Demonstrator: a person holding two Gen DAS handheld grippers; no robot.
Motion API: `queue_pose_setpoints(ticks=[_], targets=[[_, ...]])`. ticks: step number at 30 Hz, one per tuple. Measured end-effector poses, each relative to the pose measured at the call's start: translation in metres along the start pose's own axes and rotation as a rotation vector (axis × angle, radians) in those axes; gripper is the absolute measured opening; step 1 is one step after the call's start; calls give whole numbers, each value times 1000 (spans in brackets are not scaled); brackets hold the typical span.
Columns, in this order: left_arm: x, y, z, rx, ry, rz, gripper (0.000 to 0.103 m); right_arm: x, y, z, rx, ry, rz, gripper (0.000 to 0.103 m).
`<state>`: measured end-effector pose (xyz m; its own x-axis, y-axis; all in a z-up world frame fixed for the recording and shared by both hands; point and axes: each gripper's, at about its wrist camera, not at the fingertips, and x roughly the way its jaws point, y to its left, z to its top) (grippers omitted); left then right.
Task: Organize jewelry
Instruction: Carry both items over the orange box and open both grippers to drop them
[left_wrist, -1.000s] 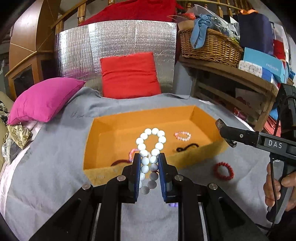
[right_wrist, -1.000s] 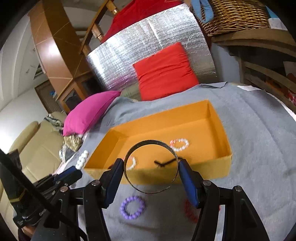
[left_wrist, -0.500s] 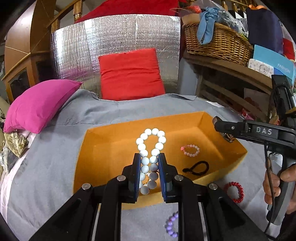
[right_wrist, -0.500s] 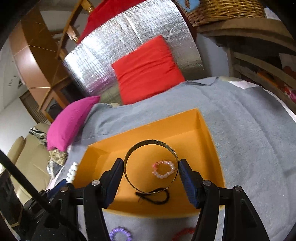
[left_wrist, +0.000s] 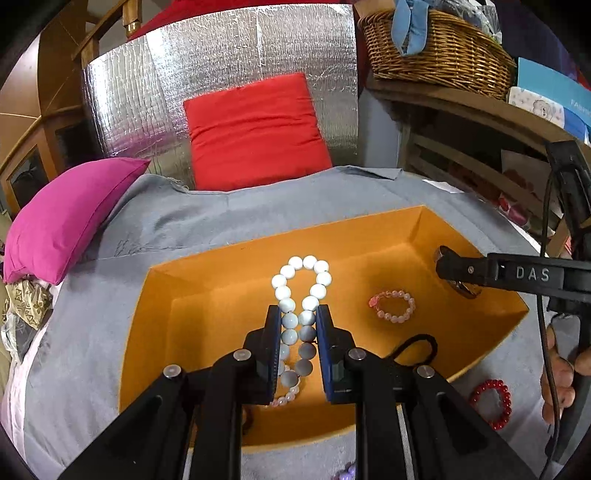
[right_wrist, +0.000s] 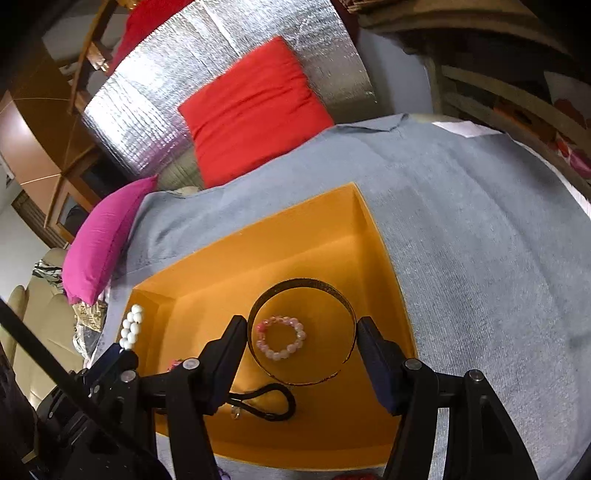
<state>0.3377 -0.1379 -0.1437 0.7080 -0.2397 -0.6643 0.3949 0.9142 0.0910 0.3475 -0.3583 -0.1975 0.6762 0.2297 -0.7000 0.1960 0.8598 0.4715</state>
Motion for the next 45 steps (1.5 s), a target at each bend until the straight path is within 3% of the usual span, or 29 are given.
queue_pose_setpoints(ticks=[24,35,40,45], targets=[[50,-11,2,-87,128,-82,20,15,11,8,-67,-44,-91,64],[70,-17,-6,-113,234,-173,21,37,24,26,-104,-4,-88,64],[75,-15,-7,-122,244,-173,21,45,26,29,-112,-17,-119,65],[76,-7,-8,-139,265,-167,25,45,25,31,-103,-23,-100,74]])
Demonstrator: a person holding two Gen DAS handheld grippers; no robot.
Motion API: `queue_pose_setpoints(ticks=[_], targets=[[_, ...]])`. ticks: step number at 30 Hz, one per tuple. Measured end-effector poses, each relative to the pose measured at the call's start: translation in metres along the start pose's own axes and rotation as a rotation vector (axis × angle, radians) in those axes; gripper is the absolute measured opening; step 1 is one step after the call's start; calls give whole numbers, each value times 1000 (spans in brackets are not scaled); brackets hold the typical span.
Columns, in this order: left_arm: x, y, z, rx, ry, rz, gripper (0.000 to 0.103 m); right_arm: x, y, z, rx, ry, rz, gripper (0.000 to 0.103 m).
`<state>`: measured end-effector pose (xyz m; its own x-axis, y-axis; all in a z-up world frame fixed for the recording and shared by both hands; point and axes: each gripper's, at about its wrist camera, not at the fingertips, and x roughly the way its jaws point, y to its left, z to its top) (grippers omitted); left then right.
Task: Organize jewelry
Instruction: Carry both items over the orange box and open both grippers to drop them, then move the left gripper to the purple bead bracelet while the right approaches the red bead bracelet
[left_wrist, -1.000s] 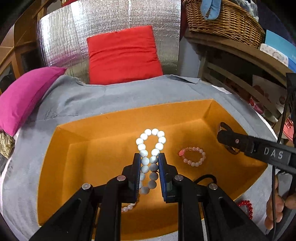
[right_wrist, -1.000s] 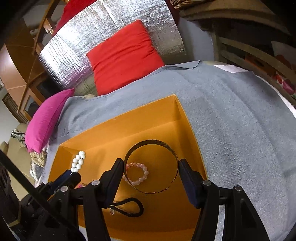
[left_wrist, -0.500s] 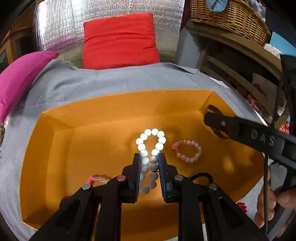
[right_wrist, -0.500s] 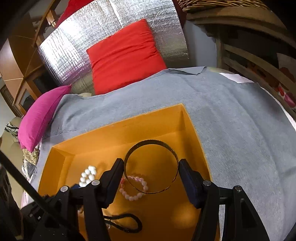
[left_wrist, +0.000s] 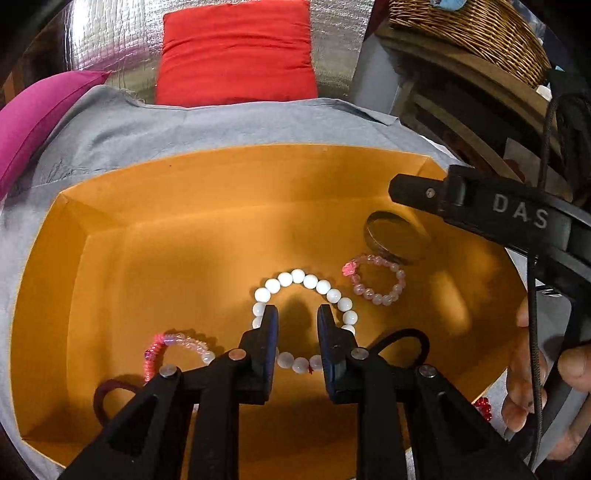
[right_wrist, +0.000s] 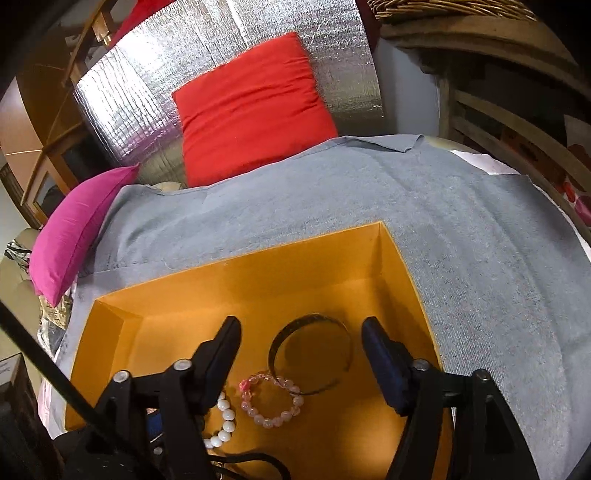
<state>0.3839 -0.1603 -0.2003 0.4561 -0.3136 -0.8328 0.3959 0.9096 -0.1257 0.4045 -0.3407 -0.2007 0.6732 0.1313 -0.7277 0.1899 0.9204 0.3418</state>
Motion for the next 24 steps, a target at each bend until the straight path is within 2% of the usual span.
queue_pose_setpoints(ticks=[1,5,10,14,16,17,19,21,22,24], targets=[[-3,1,0,0,1,5,27,-1,-1,1,6,-2,4,74],[-25,5,3,-5,-34,37,48,-9,-8,4,62,1,23,74],[-71,14,0,-9,-106,93,58,-54,-12,8,110,-63,45,74],[-111,22,-17,-50,-169,141,70,-100,-7,2,89,-124,64,74],[-127,23,-34,-62,-192,147,73,-125,-9,-7,92,-158,72,74],[-130,24,-40,-62,-192,148,76,-134,-10,-12,98,-167,83,74],[-135,23,-54,-48,-174,159,76,-155,-17,-34,105,-191,114,73],[-143,23,-72,-36,-166,177,76,-166,-24,-55,100,-202,99,68],[-145,23,-81,-40,-165,185,76,-171,-30,-70,101,-194,72,60],[-150,25,-102,-51,-154,182,77,-172,-40,-90,130,-166,55,57]])
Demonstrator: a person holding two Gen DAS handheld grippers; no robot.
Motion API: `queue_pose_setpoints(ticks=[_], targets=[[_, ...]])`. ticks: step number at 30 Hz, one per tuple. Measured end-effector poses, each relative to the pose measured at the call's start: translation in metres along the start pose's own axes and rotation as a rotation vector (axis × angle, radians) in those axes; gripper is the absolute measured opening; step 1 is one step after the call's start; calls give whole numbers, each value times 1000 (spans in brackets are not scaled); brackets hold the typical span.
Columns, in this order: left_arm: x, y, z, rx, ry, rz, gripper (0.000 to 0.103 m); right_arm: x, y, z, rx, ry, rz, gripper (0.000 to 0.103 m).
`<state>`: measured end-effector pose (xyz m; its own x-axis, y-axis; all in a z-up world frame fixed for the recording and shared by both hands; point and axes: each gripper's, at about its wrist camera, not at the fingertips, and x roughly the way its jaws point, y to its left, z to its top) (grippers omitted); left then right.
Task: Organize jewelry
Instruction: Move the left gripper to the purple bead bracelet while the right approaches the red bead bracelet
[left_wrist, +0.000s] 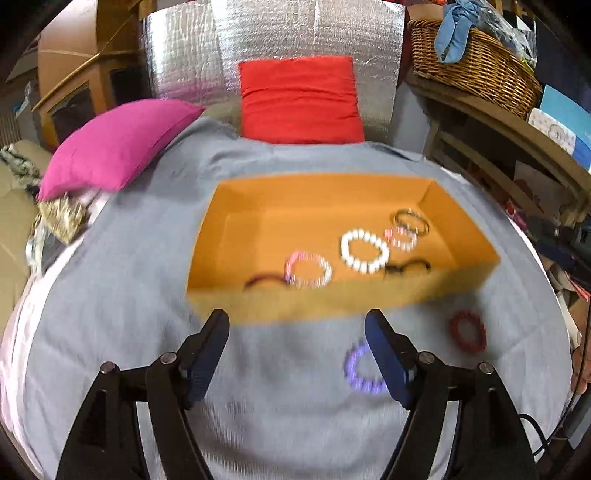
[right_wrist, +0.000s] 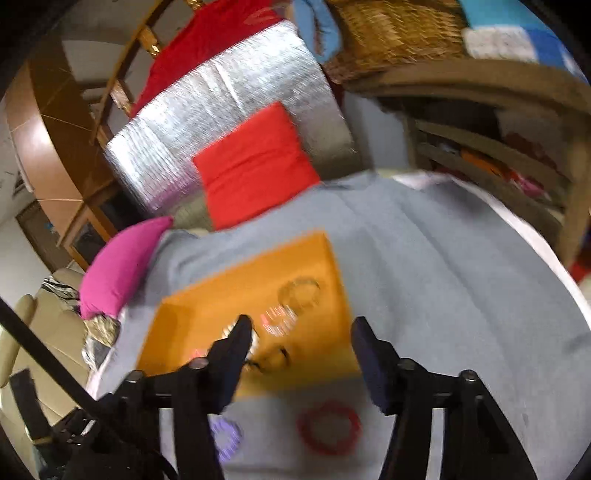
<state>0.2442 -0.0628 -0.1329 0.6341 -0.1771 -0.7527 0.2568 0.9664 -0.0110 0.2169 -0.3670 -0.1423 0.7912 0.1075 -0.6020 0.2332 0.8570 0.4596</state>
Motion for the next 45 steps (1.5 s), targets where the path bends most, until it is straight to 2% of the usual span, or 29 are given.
queue_pose_setpoints(ticks=[2,6,9,15,19,27,31,45], targets=[[-7,3,-17,0,3,-6,78,-1,-11,-15,41,40,5,55],[-18,5,-49,-4,0,30,82,-7,-17,-45,32,99,-10,55],[-19,9,-58,-21,-17,30,82,-11,-23,-61,47,120,-9,55],[-16,18,-55,-12,-84,103,82,3,-19,-62,48,148,-10,55],[-4,15,-50,51,-77,143,82,18,-16,-65,54,204,5,55],[12,4,-49,129,-46,142,82,28,-12,-67,27,261,6,58],[17,1,-50,141,-20,135,82,30,-12,-66,11,274,2,62],[25,-13,-54,170,14,126,82,26,-21,-65,29,284,-2,63]])
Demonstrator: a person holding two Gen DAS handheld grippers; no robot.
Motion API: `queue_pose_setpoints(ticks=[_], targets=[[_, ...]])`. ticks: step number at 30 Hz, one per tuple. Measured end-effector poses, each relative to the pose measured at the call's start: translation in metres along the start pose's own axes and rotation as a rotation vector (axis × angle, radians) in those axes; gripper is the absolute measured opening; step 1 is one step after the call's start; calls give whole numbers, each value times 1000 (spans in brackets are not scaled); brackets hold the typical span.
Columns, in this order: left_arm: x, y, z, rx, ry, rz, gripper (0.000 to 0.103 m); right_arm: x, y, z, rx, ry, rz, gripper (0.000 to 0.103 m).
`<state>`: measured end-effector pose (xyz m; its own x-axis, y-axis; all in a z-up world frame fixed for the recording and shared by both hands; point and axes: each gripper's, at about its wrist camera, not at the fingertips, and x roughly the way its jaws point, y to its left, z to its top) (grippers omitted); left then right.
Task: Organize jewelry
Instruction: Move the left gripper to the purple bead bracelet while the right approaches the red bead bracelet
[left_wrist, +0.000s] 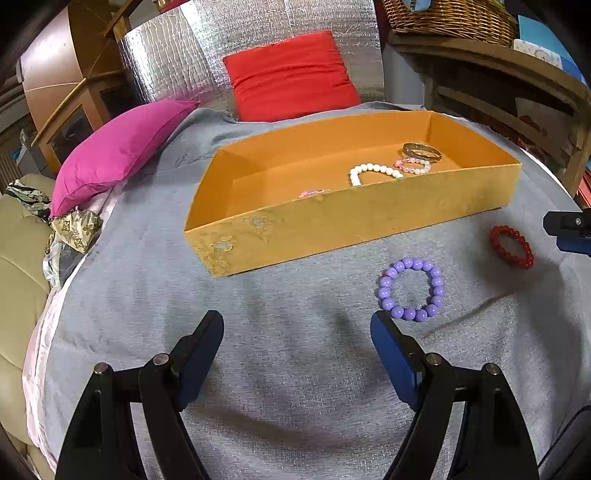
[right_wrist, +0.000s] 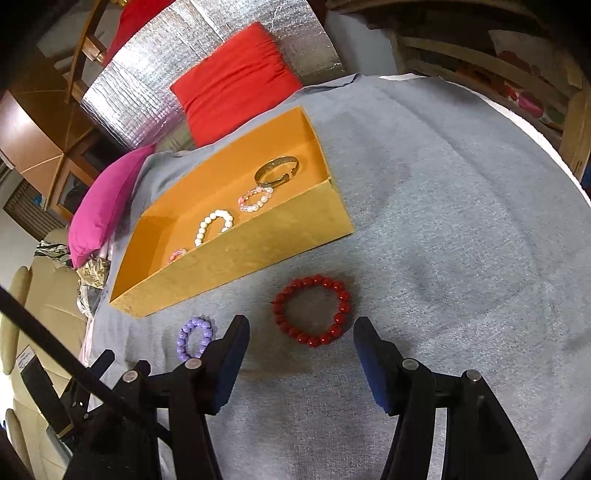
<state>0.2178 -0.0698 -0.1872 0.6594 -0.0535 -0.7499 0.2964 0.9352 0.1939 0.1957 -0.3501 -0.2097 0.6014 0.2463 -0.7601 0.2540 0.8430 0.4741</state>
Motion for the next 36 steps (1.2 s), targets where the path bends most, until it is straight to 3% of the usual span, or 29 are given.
queue_pose_setpoints(ticks=[16,30,36], targets=[[14,-17,5,7,45,-36,82,-4,-15,0,37,20,11,63],[30,-12,9,-66,95,-131,82,-6,-21,-1,58,28,23,63],[29,-24,11,-41,89,-153,82,-7,-31,0,82,27,9,63]])
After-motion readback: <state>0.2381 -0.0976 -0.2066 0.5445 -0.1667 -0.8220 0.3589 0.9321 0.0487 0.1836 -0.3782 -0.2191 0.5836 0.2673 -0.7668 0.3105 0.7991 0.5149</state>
